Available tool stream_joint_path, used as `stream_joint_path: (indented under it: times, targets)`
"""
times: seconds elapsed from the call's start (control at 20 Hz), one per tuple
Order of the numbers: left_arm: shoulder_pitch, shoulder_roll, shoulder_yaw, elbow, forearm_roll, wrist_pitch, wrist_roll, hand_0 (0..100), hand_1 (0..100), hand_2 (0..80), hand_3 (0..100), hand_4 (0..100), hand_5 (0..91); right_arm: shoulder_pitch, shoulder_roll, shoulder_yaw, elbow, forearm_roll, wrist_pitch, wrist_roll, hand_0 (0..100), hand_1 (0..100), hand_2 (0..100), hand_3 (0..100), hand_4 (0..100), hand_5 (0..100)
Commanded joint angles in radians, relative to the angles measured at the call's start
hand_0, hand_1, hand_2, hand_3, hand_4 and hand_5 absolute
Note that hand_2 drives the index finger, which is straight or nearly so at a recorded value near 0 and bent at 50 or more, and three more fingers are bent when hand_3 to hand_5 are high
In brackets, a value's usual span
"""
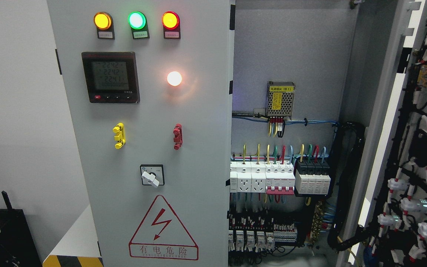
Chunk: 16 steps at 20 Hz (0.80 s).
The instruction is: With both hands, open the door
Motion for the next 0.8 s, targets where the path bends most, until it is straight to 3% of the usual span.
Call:
stream_joint_path:
  times: [0.0, 0.4, 0.75]
  targets:
    - [0.125, 0.003, 0.023, 0.166, -0.105, -0.097, -0.015, 12, 39, 0.0, 0, 0, 0.0, 0.0, 0.0, -0.002, 0.0, 0.0, 0.001, 0.0, 5, 0, 0, 0, 0, 0]
    - [0.147, -0.067, 0.017, 0.393, -0.142, -0.175, -0.012, 12, 39, 0.0, 0, 0, 0.0, 0.007, 0.0, -0.003, 0.0, -0.002, 0.001, 0.0, 5, 0, 0, 0, 0, 0]
    - [0.116, -0.227, 0.023, 0.806, -0.217, -0.35, -0.014, 12, 39, 0.0, 0, 0, 0.0, 0.004, 0.0, -0.006, 0.0, -0.002, 0.001, 0.0, 5, 0, 0, 0, 0, 0]
